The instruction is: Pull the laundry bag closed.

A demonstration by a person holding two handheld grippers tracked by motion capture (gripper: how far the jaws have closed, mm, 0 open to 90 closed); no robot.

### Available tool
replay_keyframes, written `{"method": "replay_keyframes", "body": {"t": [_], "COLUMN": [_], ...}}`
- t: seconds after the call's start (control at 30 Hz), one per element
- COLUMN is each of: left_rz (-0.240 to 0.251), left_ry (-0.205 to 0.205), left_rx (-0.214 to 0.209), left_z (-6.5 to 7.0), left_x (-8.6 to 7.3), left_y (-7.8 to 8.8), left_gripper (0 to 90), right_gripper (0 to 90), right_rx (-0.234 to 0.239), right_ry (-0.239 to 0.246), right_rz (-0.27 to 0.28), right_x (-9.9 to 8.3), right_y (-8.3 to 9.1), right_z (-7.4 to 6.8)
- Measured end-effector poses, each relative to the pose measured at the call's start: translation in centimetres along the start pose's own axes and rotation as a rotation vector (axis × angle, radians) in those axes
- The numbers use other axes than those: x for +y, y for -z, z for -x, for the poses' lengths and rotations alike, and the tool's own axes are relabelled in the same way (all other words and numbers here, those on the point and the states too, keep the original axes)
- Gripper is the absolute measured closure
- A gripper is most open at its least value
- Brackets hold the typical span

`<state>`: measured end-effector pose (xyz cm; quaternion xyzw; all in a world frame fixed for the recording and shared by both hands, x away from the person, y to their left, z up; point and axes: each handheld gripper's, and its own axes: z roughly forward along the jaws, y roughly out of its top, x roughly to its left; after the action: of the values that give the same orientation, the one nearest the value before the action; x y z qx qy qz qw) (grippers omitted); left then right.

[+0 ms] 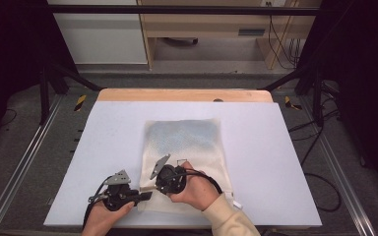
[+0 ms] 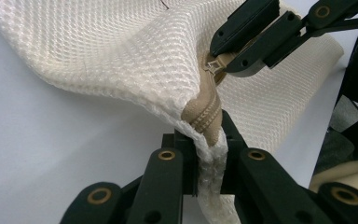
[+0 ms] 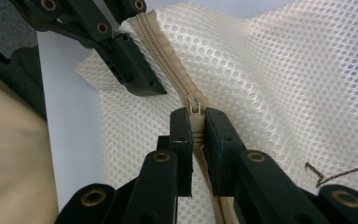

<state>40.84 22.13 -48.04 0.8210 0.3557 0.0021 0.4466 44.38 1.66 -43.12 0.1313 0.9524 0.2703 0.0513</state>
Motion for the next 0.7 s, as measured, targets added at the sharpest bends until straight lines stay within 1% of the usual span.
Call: {"method": "replay_keyframes", "body": {"t": [0.2, 0.33, 0.43, 0.57, 0.7], "left_rz": [-0.007, -0.007, -0.008, -0.010, -0.011], "left_ry": [-0.007, -0.001, -0.002, -0.006, -0.008], "left_rx": [0.003, 0.003, 0.000, 0.002, 0.004], "left_z": [0.2, 0.2, 0.2, 0.2, 0.2], "left_x": [0.0, 0.0, 0.0, 0.0, 0.0], "left_y": [0.0, 0.1, 0.1, 0.1, 0.1], "left_gripper": [82.6, 82.6, 82.5, 82.5, 82.4], "right_gripper": [82.3, 82.3, 82.3, 82.3, 82.3], "right_rx": [0.007, 0.013, 0.003, 0.008, 0.001], "right_ry": [0.004, -0.001, -0.015, -0.023, -0.038], "right_rz": [0.009, 0.013, 0.003, 0.013, 0.010], "right_x": [-0.4, -0.7, -1.0, -1.7, -2.4], "right_y": [0.2, 0.3, 0.3, 0.6, 0.8], "right_z": [-0.1, -0.1, -0.2, 0.0, 0.0]}}
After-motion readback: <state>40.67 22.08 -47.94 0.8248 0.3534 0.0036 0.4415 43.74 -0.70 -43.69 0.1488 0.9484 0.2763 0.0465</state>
